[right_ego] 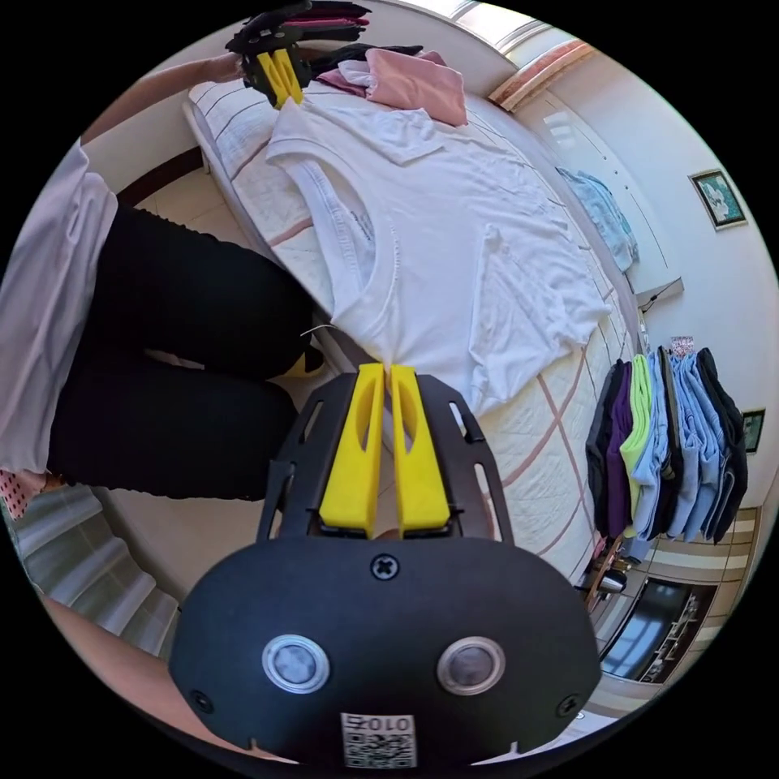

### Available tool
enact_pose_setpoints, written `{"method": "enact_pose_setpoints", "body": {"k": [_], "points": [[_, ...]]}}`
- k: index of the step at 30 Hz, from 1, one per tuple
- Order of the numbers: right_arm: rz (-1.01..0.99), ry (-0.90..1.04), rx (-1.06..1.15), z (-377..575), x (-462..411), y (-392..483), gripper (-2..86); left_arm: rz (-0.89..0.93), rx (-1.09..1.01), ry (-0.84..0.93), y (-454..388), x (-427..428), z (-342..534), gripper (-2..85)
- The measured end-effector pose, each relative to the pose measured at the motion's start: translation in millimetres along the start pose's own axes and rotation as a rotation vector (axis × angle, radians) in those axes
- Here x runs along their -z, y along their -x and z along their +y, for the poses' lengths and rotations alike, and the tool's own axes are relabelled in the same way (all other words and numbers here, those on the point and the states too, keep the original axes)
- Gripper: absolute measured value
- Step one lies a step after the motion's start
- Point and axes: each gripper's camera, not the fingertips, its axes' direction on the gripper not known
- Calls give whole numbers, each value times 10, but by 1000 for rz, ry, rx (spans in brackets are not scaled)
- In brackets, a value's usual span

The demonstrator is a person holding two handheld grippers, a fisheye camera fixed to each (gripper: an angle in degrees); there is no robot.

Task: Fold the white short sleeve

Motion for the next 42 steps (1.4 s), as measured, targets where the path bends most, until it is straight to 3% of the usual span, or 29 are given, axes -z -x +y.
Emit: {"method": "enact_pose_setpoints", "body": {"k": [6,14,24,42], "points": [[-17,-17,-14,217,76,-30,36,11,74,-98,201,299,48,-2],[44,-11,-10,511,311,-66,29,-15,49,-69,254,446,-46,-1],[19,-163,-194,985,832,-373,16,-55,37,-47,247,735,-122,-1],[-141,-13,-10,1373,1561,165,13,12,113,90,-588,1306,37,-1]]}}
